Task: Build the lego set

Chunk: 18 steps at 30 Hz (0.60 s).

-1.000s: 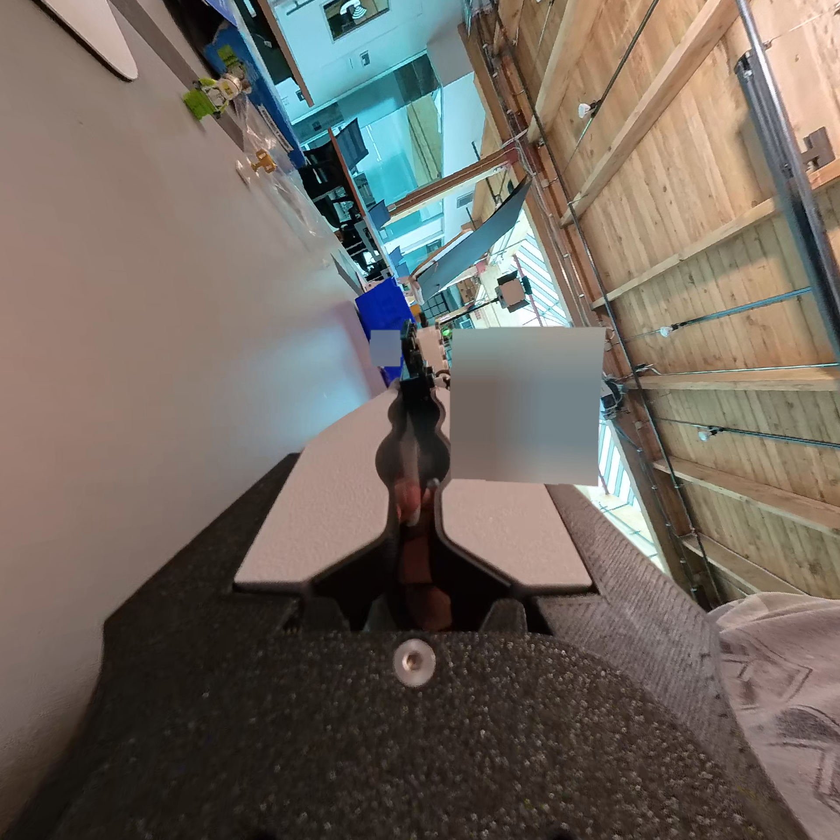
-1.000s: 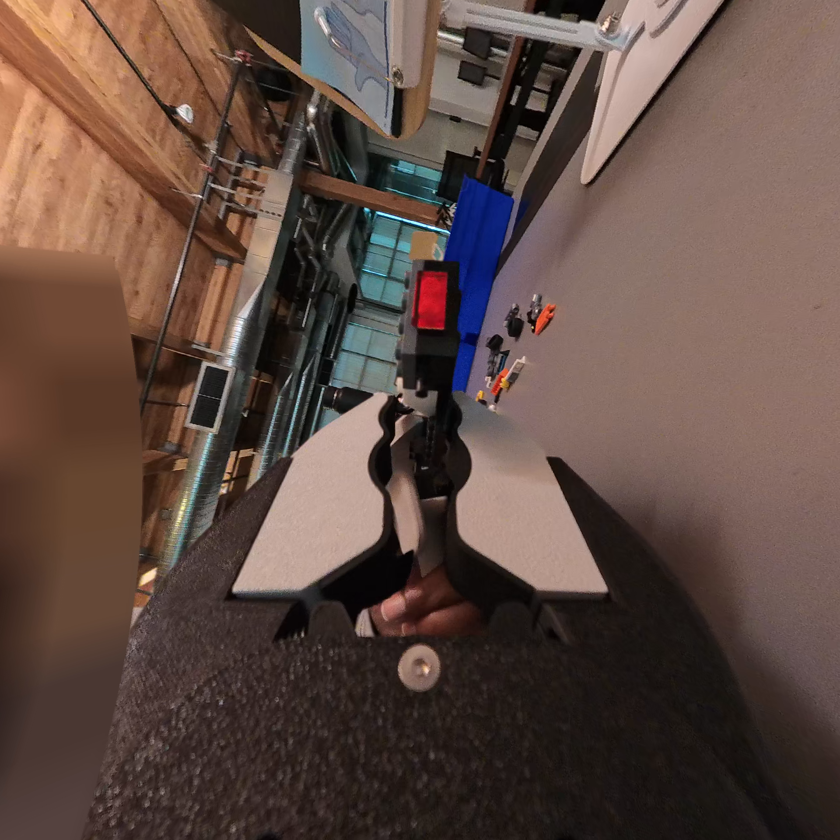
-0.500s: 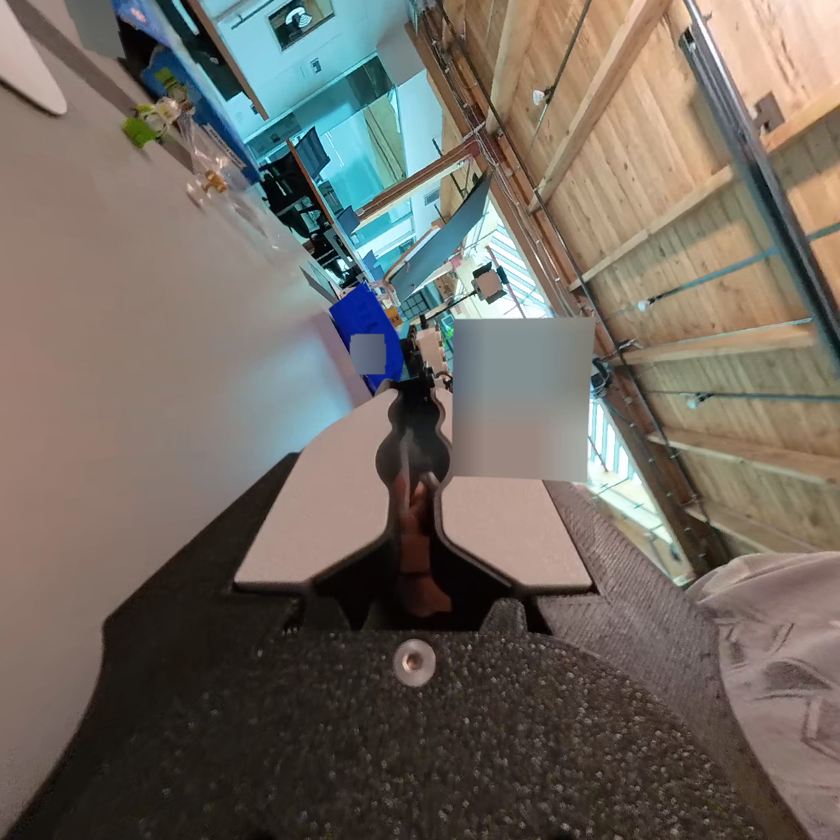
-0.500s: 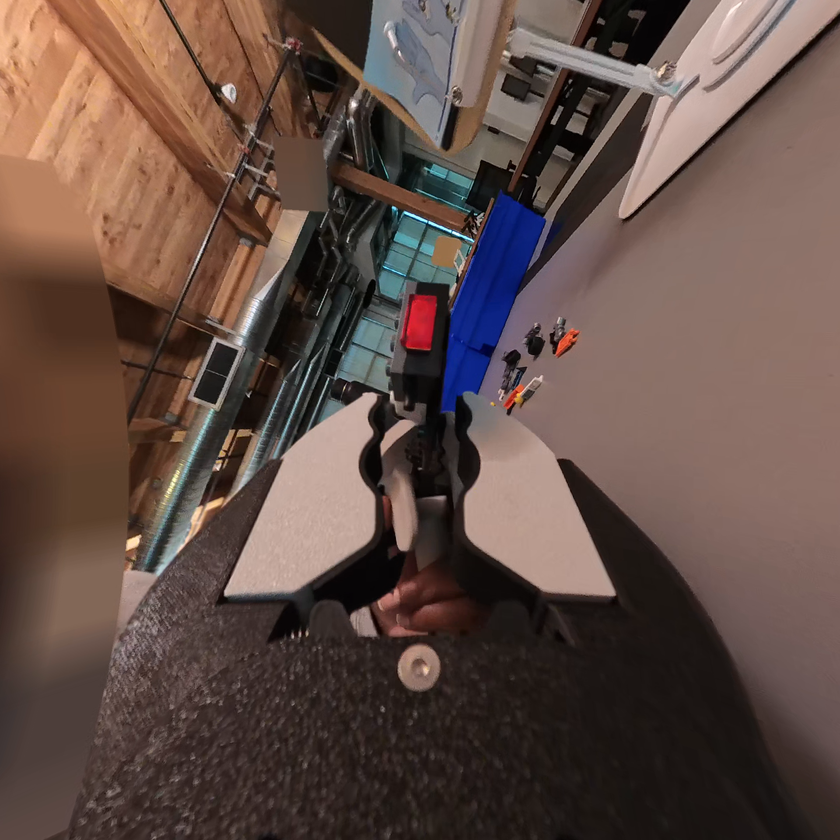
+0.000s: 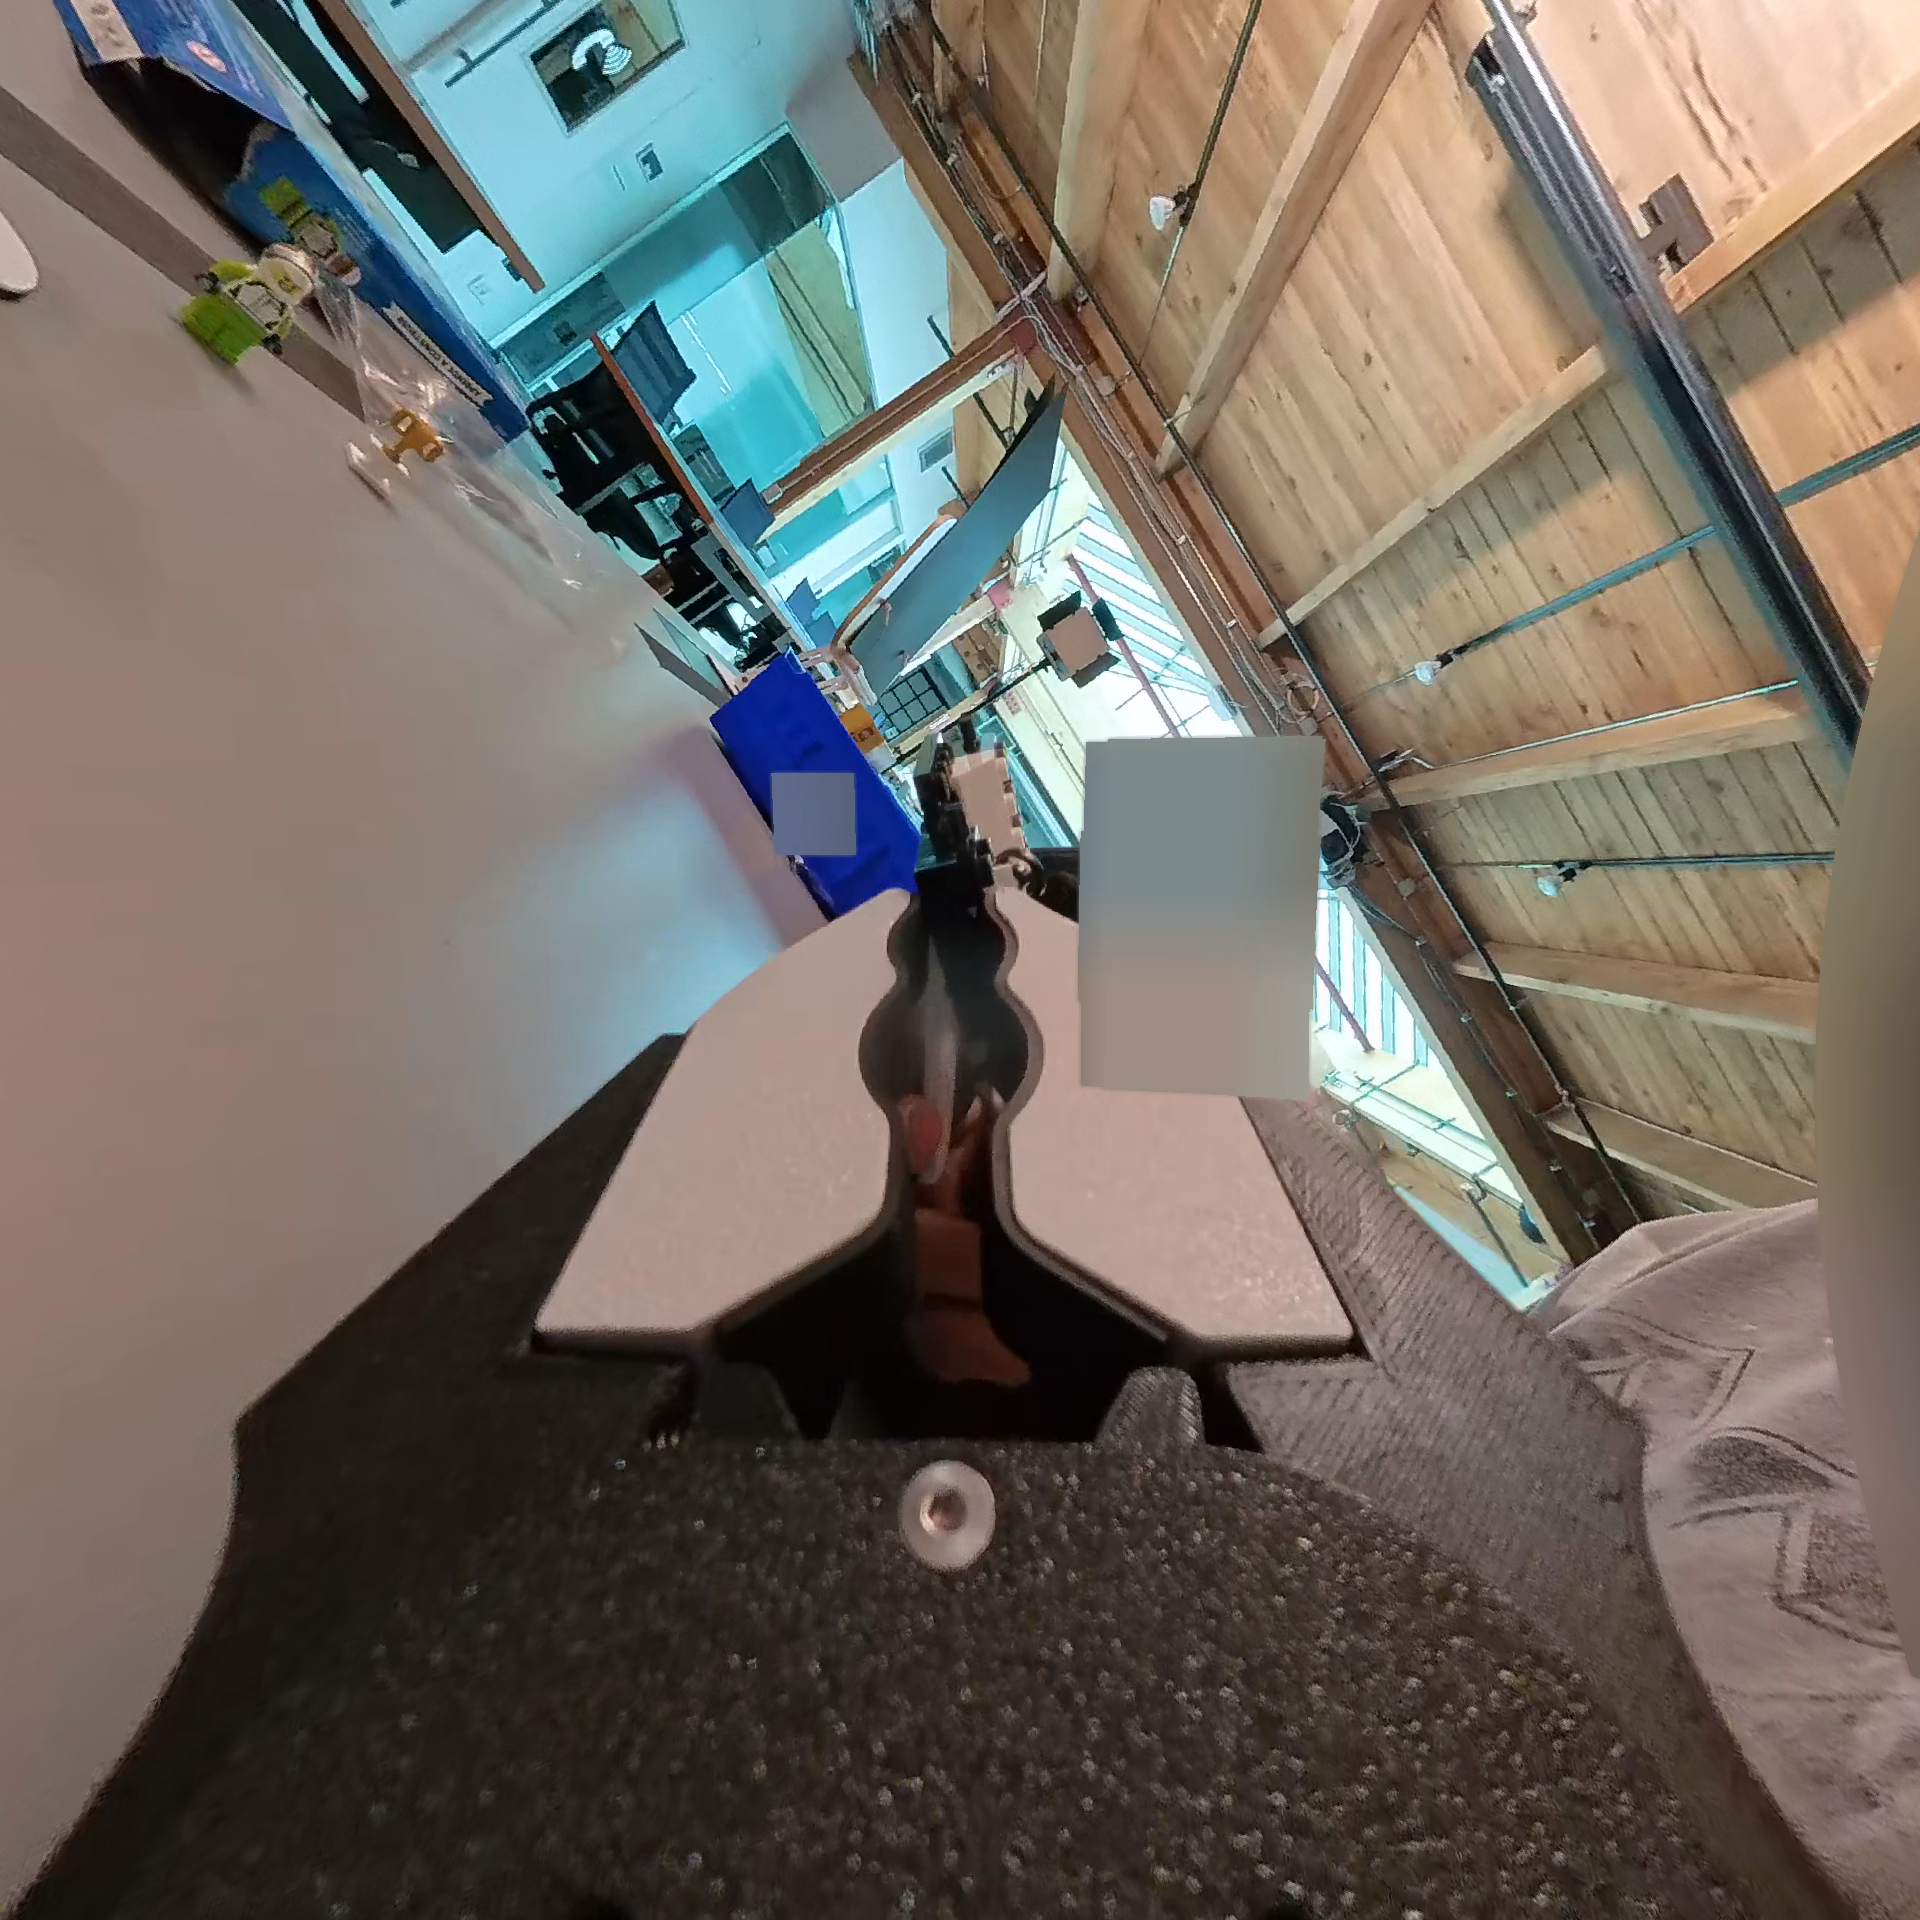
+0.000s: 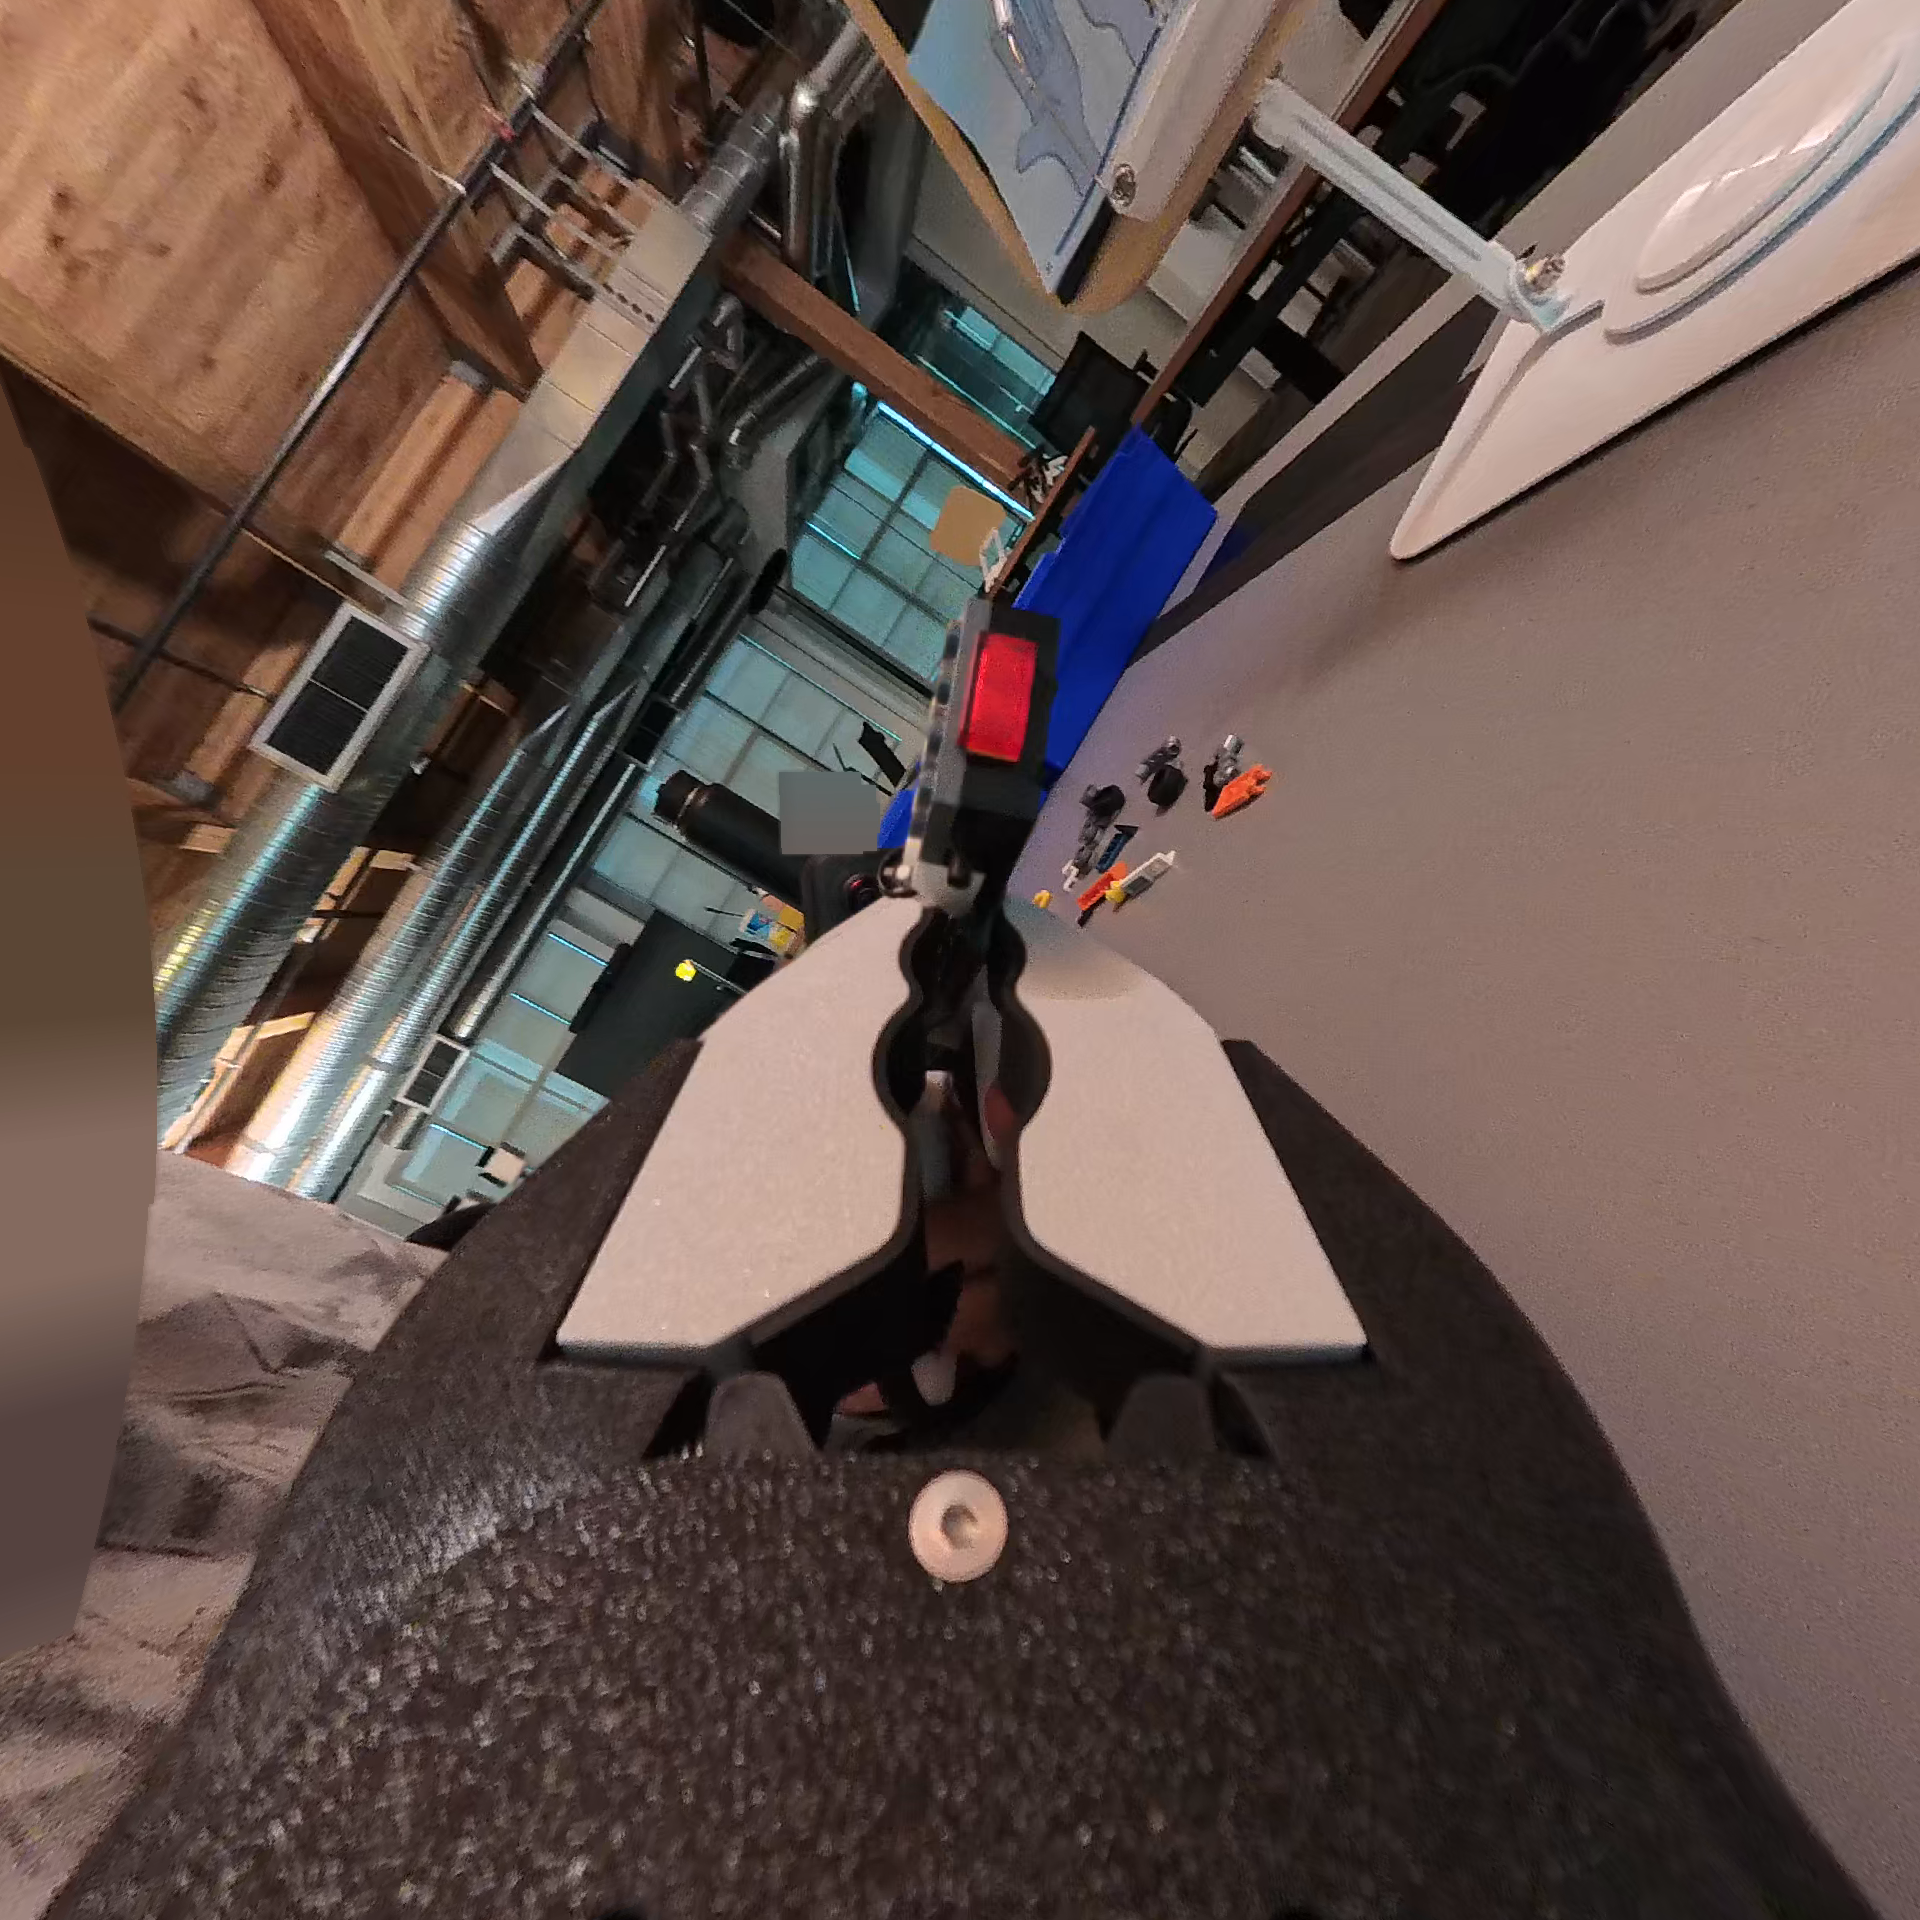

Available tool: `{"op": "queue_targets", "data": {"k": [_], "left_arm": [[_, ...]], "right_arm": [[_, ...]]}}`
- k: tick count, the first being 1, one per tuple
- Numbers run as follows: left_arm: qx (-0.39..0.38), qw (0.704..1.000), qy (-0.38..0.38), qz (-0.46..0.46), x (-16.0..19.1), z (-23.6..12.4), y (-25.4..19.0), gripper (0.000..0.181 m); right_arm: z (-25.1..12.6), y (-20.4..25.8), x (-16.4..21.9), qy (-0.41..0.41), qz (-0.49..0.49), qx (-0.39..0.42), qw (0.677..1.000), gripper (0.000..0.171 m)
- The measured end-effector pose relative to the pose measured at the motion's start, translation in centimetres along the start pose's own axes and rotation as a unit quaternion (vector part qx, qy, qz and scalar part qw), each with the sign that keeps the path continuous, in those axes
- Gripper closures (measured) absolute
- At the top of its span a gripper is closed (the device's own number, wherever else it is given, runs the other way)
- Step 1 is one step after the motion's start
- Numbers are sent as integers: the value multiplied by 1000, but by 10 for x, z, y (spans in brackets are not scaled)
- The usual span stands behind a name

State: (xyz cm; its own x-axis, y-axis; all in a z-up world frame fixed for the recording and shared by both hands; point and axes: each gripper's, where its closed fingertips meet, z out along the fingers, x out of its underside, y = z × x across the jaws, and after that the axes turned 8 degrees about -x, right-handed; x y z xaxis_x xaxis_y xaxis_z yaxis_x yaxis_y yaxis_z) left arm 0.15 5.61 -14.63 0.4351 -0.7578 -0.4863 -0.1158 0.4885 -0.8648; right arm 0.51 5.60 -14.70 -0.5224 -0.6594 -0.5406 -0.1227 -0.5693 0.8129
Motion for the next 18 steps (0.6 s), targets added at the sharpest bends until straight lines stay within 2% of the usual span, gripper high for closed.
{"op": "queue_targets", "data": {"k": [4,9,18], "left_arm": [[-1,1000,0,8,2,0,0,171],[-17,998,1,65,4,1,-2,172],[-28,998,5,58,7,1,4,171]], "right_arm": [[1,-2,-1,3,-10,16,1000,163],[-1,-3,1,12,-11,33,999,162],[-3,-7,4,15,-36,71,997,164]]}}
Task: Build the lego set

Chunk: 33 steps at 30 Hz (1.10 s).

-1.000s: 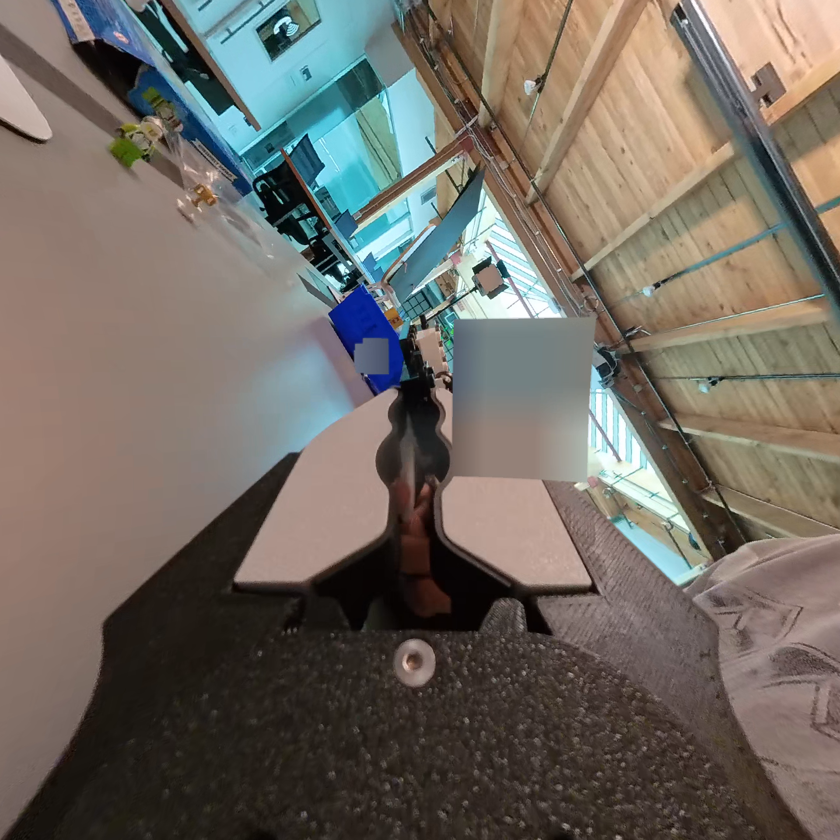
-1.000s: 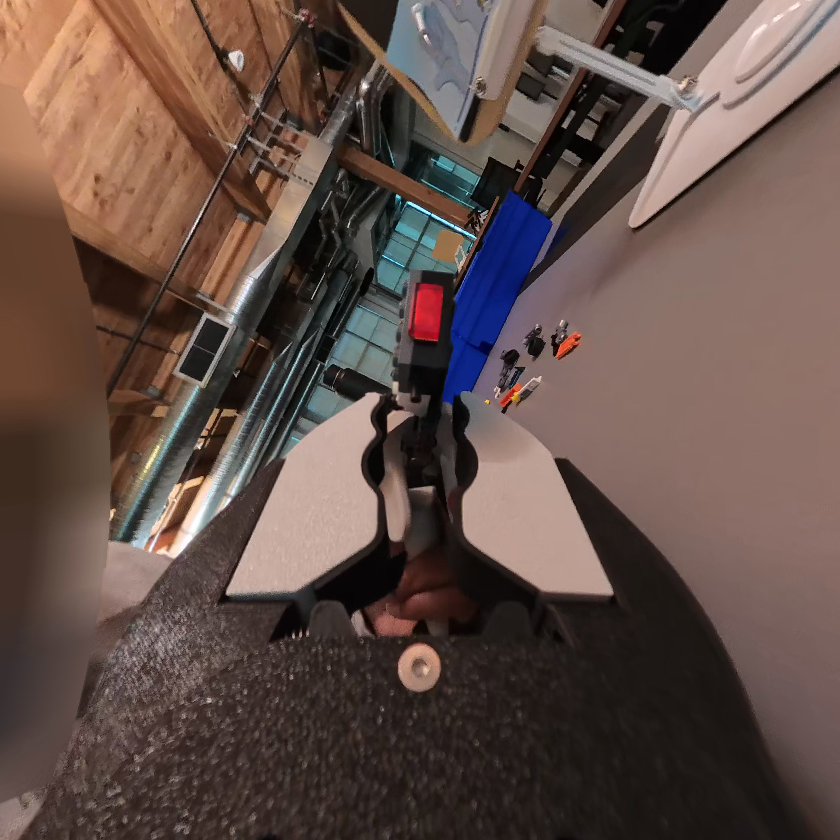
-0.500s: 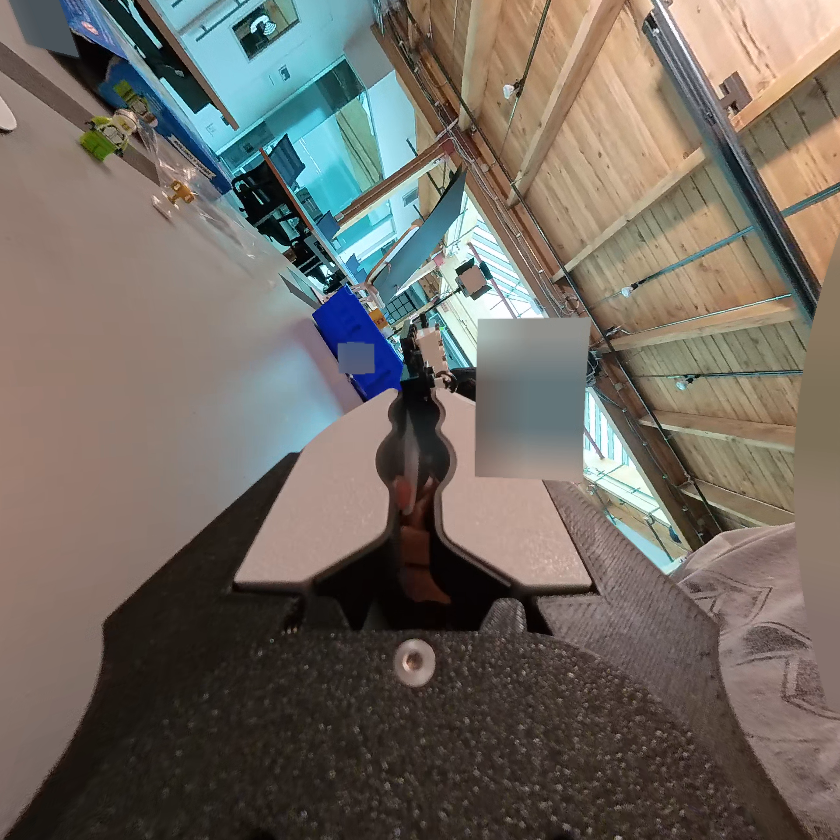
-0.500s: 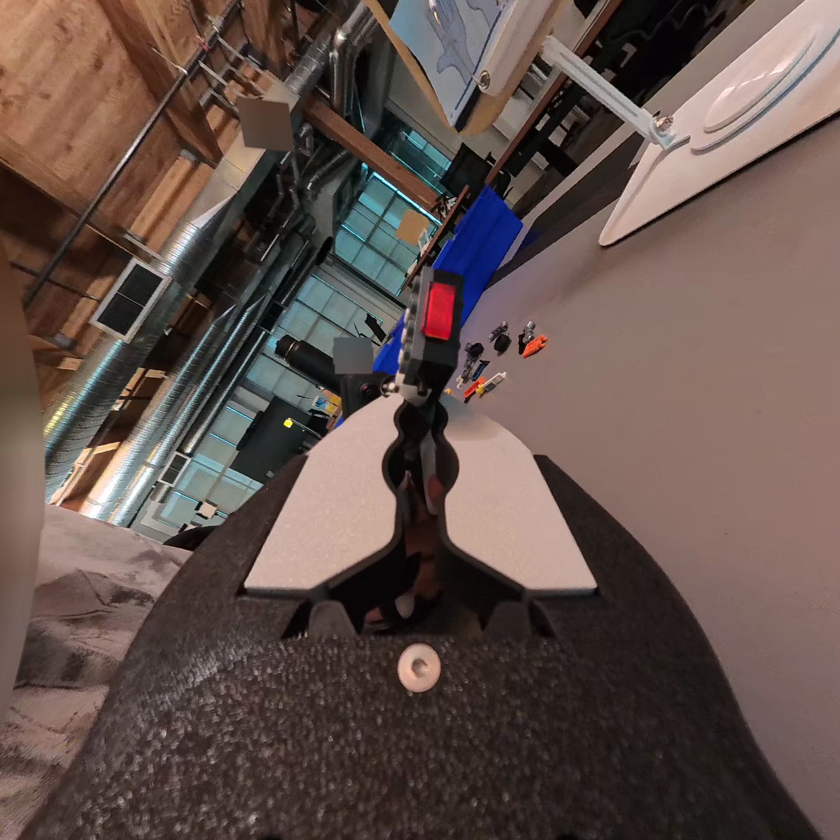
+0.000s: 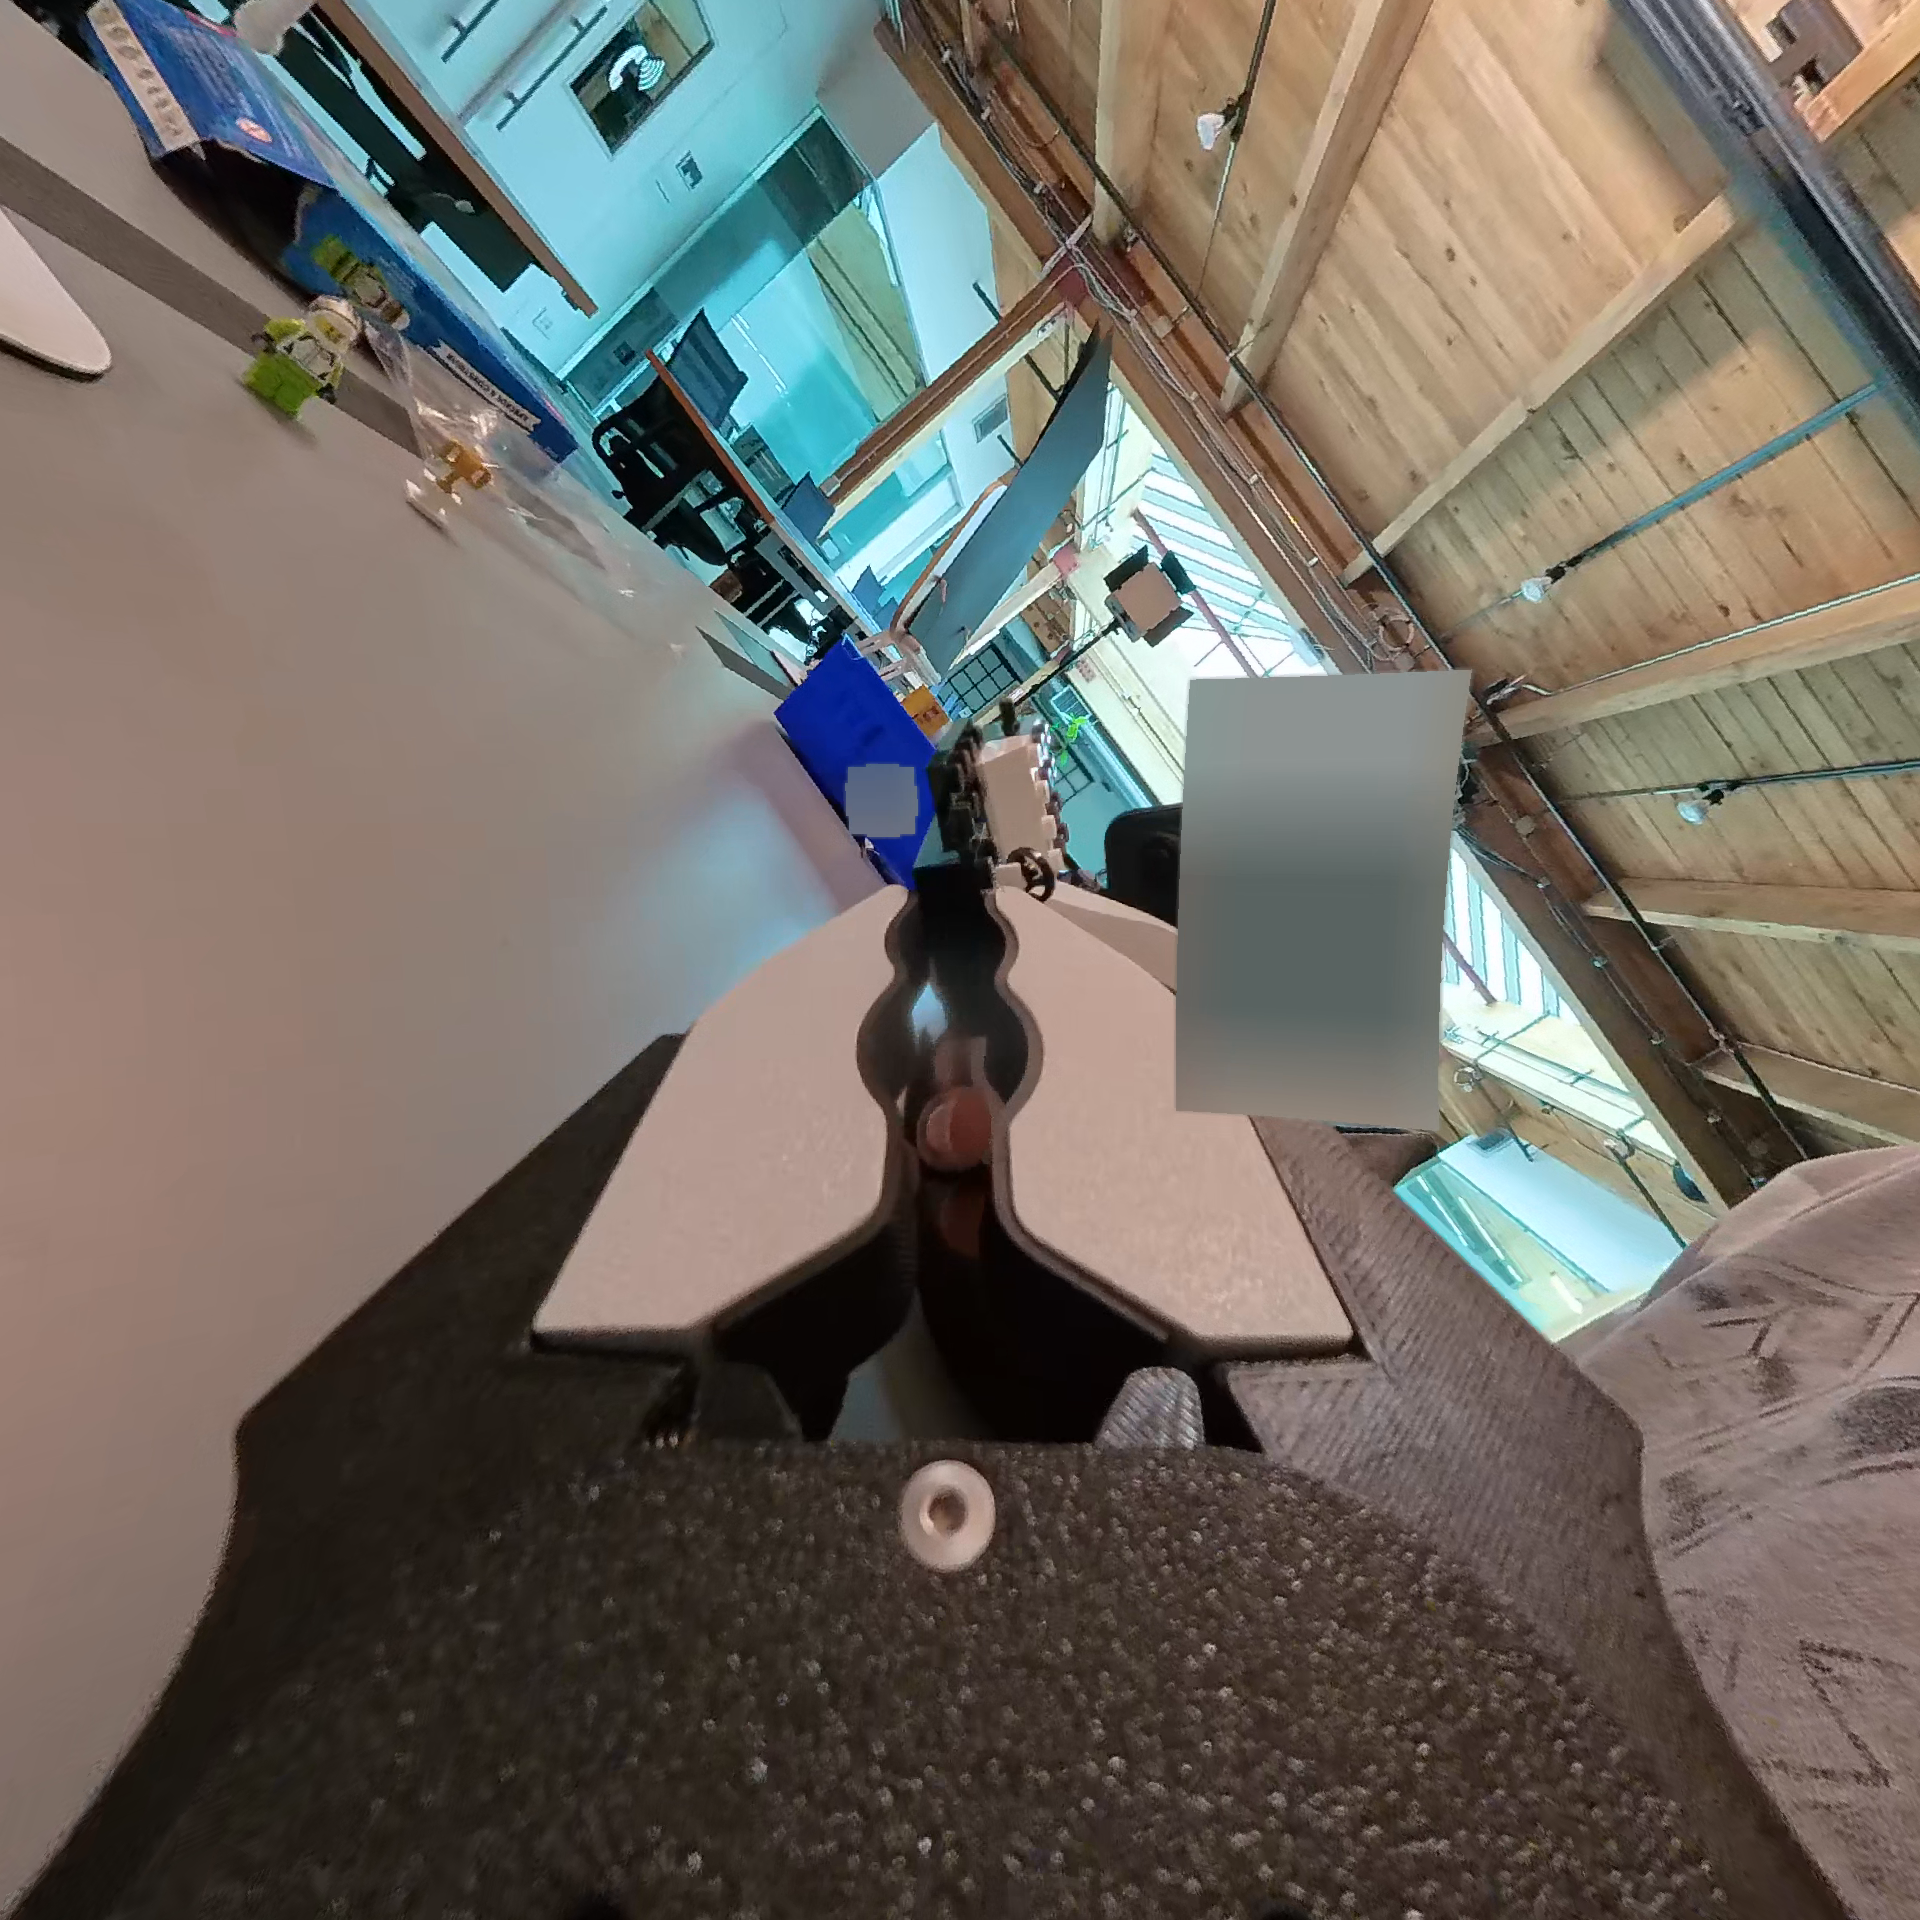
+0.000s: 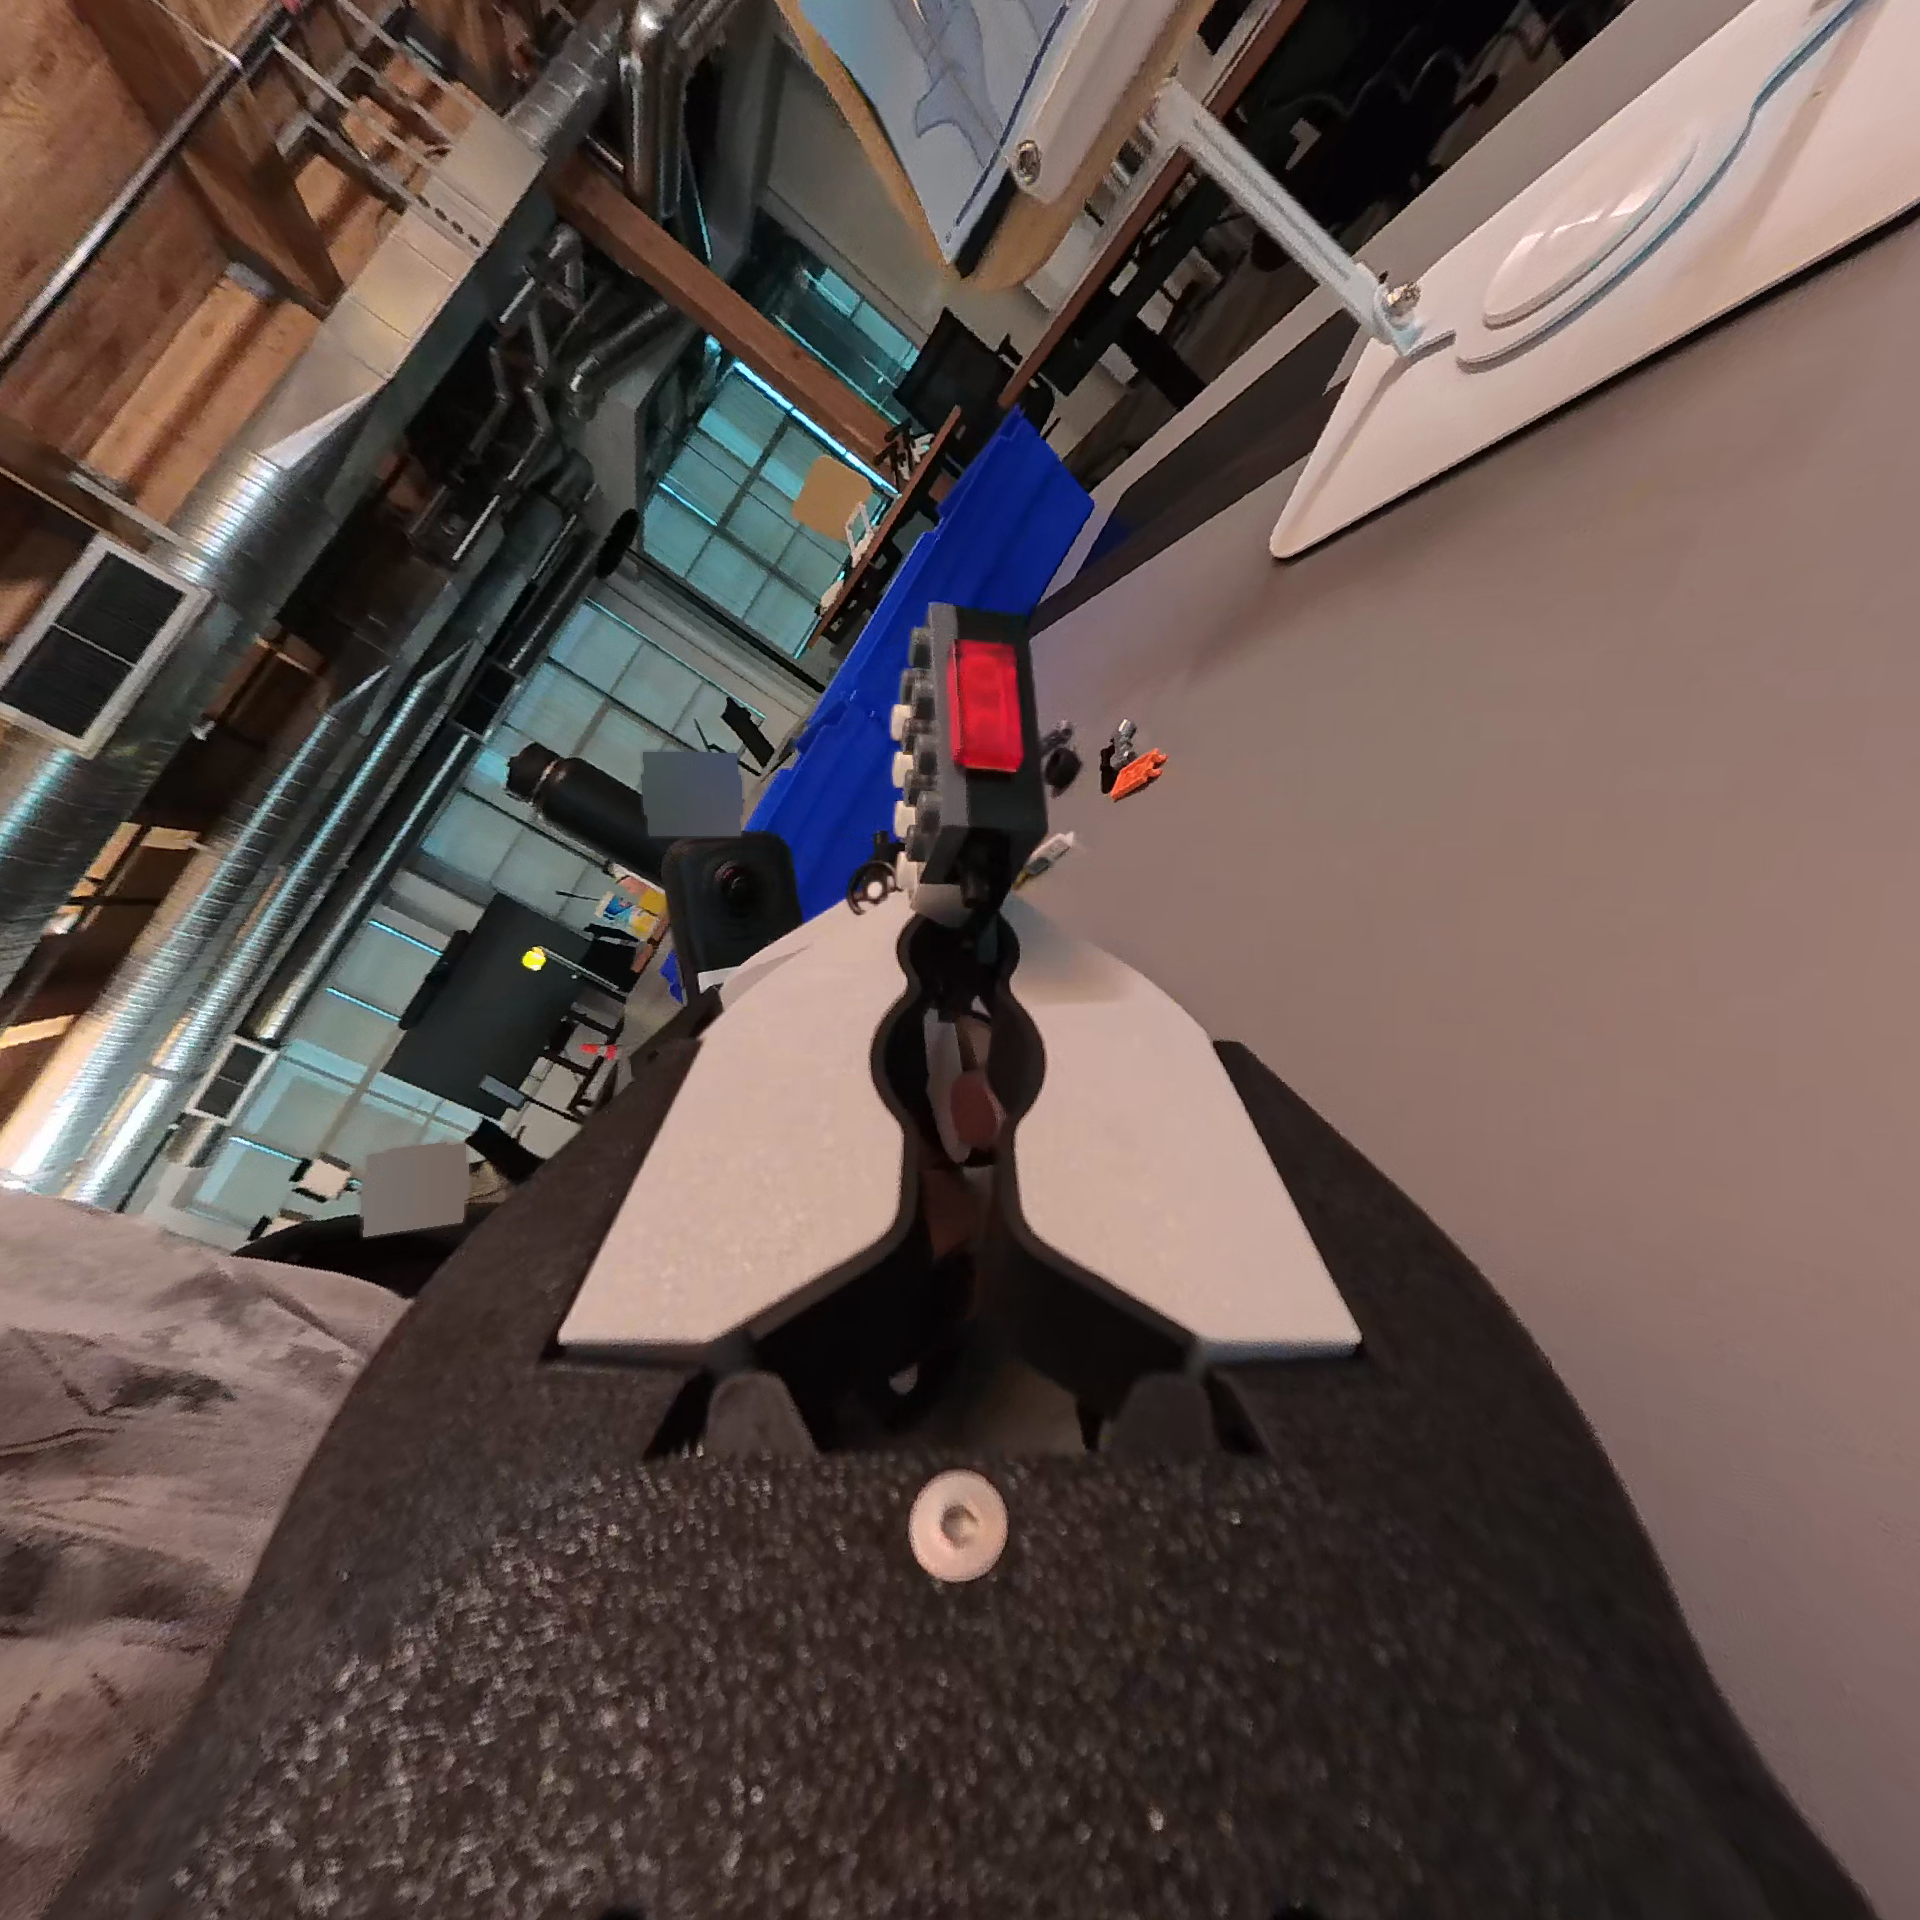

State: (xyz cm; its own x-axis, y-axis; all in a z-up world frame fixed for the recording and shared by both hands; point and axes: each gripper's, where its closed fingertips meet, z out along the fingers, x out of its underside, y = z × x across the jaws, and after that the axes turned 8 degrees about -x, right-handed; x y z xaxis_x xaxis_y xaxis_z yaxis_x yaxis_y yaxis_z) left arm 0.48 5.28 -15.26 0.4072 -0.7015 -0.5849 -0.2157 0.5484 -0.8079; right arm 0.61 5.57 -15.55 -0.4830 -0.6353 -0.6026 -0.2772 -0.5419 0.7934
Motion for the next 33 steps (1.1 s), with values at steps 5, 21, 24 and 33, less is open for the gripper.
{"op": "queue_targets", "data": {"k": [5,21,24,33], "left_arm": [[1,1000,-1,-10,0,0,2,171],[177,960,-16,-216,-14,-9,-16,172],[209,944,-17,-253,-16,-11,-19,171],[243,928,-18,-282,-16,-12,-25,171]], "right_arm": [[1,-1,1,-4,-20,16,1000,164],[-6,29,-3,8,-128,-9,992,144],[-6,33,-1,16,-154,-8,988,141],[-4,40,-2,10,-149,-31,988,138]]}}
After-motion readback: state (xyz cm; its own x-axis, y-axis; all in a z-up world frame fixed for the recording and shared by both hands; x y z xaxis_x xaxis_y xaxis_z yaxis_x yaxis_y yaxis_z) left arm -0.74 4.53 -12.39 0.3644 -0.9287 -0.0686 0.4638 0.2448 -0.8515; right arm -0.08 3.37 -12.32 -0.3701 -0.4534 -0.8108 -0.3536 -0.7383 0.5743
